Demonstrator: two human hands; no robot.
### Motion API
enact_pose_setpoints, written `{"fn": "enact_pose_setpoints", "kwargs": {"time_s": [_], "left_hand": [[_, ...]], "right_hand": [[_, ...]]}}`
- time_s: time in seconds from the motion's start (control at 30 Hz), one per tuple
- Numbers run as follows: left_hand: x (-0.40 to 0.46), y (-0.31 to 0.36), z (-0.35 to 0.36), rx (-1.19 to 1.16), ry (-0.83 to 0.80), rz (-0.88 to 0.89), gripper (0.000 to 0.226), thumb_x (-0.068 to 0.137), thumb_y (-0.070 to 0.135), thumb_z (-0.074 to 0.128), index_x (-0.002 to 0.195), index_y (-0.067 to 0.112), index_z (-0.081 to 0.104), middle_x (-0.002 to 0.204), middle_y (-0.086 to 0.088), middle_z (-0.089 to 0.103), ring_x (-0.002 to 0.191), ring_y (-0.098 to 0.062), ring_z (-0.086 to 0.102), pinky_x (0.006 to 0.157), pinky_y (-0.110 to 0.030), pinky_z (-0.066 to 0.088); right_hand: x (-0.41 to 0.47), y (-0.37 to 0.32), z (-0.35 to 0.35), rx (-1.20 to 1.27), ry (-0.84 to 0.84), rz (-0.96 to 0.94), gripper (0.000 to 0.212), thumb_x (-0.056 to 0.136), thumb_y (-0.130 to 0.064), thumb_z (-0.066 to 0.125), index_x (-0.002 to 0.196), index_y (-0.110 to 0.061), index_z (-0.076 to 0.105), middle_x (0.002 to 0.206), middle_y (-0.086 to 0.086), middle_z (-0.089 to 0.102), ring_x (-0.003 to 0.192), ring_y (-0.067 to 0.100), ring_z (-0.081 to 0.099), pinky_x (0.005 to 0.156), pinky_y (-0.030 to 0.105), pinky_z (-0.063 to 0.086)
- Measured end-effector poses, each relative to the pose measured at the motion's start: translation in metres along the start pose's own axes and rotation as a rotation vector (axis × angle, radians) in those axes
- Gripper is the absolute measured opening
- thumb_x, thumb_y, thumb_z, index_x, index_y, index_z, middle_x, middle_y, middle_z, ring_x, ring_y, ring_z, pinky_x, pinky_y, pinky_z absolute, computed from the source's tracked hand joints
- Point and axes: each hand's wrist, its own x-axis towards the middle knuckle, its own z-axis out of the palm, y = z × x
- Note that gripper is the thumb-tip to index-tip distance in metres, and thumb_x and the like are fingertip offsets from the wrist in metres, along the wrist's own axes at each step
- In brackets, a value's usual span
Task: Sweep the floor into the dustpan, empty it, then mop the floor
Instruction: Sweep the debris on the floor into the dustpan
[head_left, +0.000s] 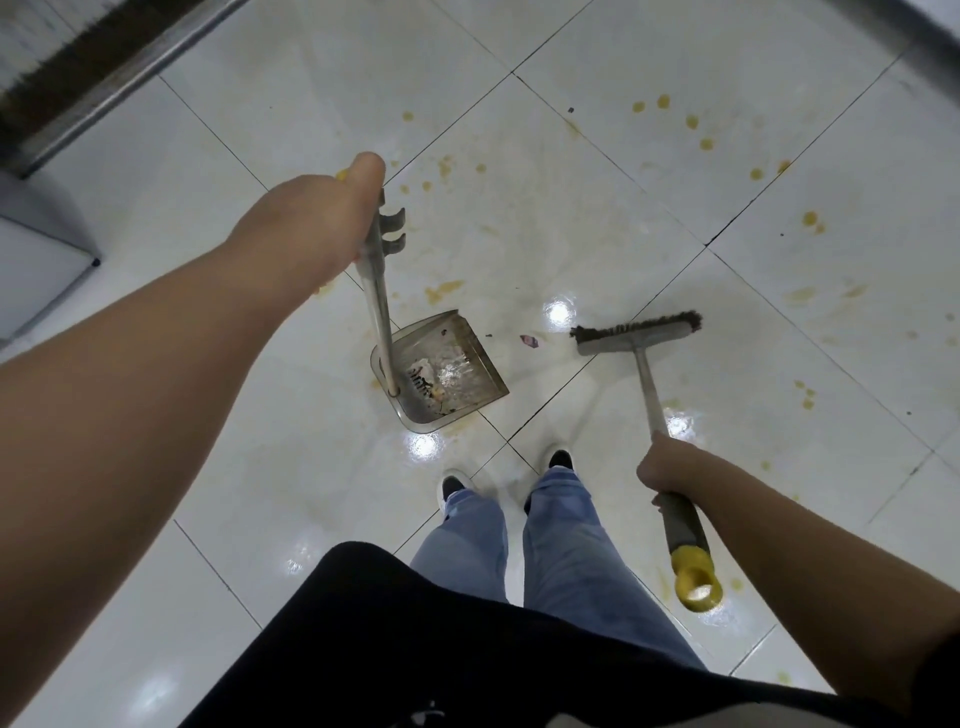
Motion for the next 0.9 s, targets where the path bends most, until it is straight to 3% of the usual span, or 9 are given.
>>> {"fn": "enact_pose_setpoints", "kwargs": {"time_s": [0.07, 0.13, 0.2, 0.27, 0.3, 0.53, 0.67, 0.77, 0.9], "left_hand": [[0.001, 0.002, 0.0, 0.005, 0.012, 0.004, 0.048, 0.063, 0.049, 0.019, 0.056, 0.01, 0.047, 0.059, -0.009, 0.048, 0.055, -0.027, 0.043, 0.067, -0.035, 0.039], [0.0, 0.003, 0.0, 0.007, 0.011, 0.013, 0.049, 0.063, 0.049, 0.019, 0.057, 0.01, 0.047, 0.06, -0.009, 0.049, 0.056, -0.027, 0.044, 0.068, -0.035, 0.04], [-0.001, 0.004, 0.001, 0.002, 0.012, 0.014, 0.049, 0.064, 0.049, 0.019, 0.057, 0.01, 0.047, 0.059, -0.009, 0.049, 0.055, -0.027, 0.044, 0.068, -0.035, 0.04], [-0.003, 0.004, 0.002, 0.003, 0.016, 0.008, 0.048, 0.064, 0.049, 0.019, 0.057, 0.01, 0.047, 0.06, -0.01, 0.049, 0.056, -0.027, 0.045, 0.069, -0.035, 0.041], [-0.004, 0.003, 0.002, 0.006, 0.014, 0.006, 0.049, 0.064, 0.049, 0.019, 0.058, 0.01, 0.047, 0.062, -0.01, 0.05, 0.057, -0.027, 0.045, 0.069, -0.035, 0.041], [-0.008, -0.014, 0.003, 0.026, 0.021, 0.028, 0.052, 0.074, 0.048, 0.018, 0.062, 0.009, 0.049, 0.067, -0.01, 0.052, 0.061, -0.028, 0.048, 0.066, -0.033, 0.039], [-0.009, -0.02, 0.003, 0.016, 0.02, 0.026, 0.05, 0.079, 0.047, 0.019, 0.061, 0.01, 0.049, 0.066, -0.009, 0.052, 0.063, -0.029, 0.048, 0.068, -0.034, 0.04], [-0.011, -0.02, 0.004, 0.006, 0.021, 0.021, 0.049, 0.077, 0.047, 0.019, 0.06, 0.011, 0.048, 0.063, -0.008, 0.051, 0.061, -0.028, 0.048, 0.063, -0.032, 0.039], [-0.012, -0.016, 0.005, 0.013, 0.02, 0.043, 0.049, 0.072, 0.049, 0.018, 0.059, 0.012, 0.048, 0.064, -0.008, 0.051, 0.06, -0.028, 0.048, 0.063, -0.033, 0.04]], "right_hand": [[-0.005, 0.004, 0.011, -0.173, 0.026, -0.045, 0.058, 0.093, -0.004, 0.041, 0.145, 0.001, 0.016, 0.122, 0.017, 0.056, 0.101, 0.027, 0.063, 0.072, 0.023, 0.057], [-0.008, 0.008, 0.015, -0.236, 0.036, -0.099, 0.062, 0.093, -0.005, 0.04, 0.148, -0.004, 0.011, 0.115, 0.015, 0.058, 0.099, 0.025, 0.065, 0.084, 0.03, 0.056], [-0.008, 0.009, 0.008, -0.168, 0.021, -0.107, 0.062, 0.092, -0.003, 0.038, 0.149, -0.008, 0.013, 0.102, 0.014, 0.055, 0.077, 0.022, 0.064, 0.068, 0.027, 0.058], [-0.005, 0.012, -0.004, -0.05, -0.003, -0.094, 0.054, 0.091, 0.0, 0.035, 0.143, -0.009, 0.024, 0.091, 0.014, 0.049, 0.054, 0.02, 0.056, 0.04, 0.025, 0.048], [-0.004, 0.013, -0.01, 0.012, -0.007, -0.095, 0.049, 0.091, 0.001, 0.035, 0.138, -0.008, 0.03, 0.085, 0.014, 0.048, 0.049, 0.02, 0.053, 0.036, 0.024, 0.042], [-0.008, 0.019, -0.005, 0.139, -0.025, -0.093, 0.02, 0.09, 0.001, 0.037, 0.108, -0.008, 0.034, 0.076, 0.012, 0.045, 0.047, 0.02, 0.051, 0.038, 0.022, 0.04], [0.003, 0.003, -0.005, 0.082, 0.015, -0.047, 0.032, 0.095, -0.003, 0.04, 0.127, -0.001, 0.036, 0.074, 0.008, 0.043, 0.049, 0.019, 0.051, 0.034, 0.023, 0.039], [0.002, -0.007, 0.001, -0.004, -0.038, -0.071, 0.042, 0.095, -0.003, 0.039, 0.135, 0.002, 0.032, 0.074, 0.008, 0.046, 0.056, 0.018, 0.054, 0.041, 0.022, 0.042], [-0.02, -0.016, 0.03, -0.193, -0.112, -0.2, 0.047, 0.094, -0.004, 0.039, 0.139, 0.003, 0.026, 0.099, 0.013, 0.054, 0.093, 0.025, 0.062, 0.052, 0.026, 0.044]]}}
